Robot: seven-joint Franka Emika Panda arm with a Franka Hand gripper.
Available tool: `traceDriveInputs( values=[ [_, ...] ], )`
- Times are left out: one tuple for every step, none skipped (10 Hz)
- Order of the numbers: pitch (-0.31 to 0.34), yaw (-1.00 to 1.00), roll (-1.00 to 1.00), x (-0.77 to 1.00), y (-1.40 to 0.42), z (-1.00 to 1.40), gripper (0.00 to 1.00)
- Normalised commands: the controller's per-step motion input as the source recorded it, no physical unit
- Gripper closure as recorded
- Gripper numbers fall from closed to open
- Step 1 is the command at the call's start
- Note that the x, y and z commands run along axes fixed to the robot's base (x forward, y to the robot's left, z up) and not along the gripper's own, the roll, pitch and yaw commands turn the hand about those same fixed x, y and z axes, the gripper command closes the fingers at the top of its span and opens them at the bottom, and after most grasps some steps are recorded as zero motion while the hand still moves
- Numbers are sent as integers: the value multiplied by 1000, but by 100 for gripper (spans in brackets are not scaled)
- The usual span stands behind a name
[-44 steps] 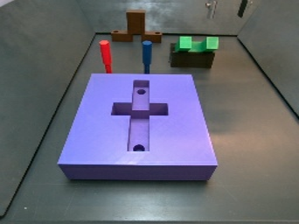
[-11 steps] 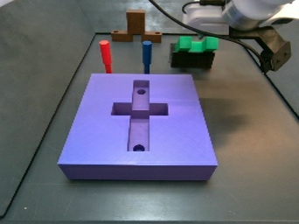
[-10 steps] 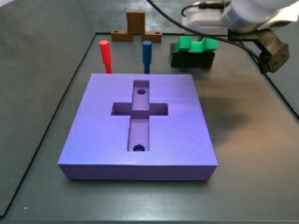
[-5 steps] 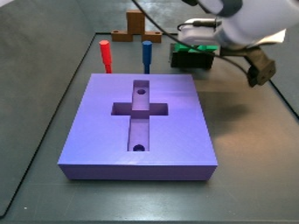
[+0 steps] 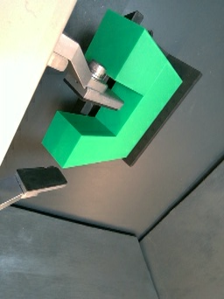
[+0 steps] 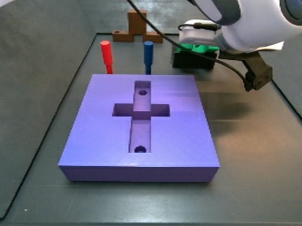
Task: Pick up the green object. Move up. Place the green object on the fixture. Regrasp the green object. Move to above the board. Insert the green object.
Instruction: Regrasp the green object.
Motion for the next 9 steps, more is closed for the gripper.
traceDriveInputs(
  values=[
    [0,0,-140,91,0,0,0],
    [0,0,-300,51,23,0,0],
    [-66,0,-469,43,26,0,0],
    [-100,0,-477,0,40,0,0],
    [-23,17,-309,0,57,0,0],
    [0,40,-180,0,23,0,0],
    [0,34,-94,0,14,0,0],
    [0,0,0,0,0,0,0],
    [0,0,0,0,0,0,100]
  ],
)
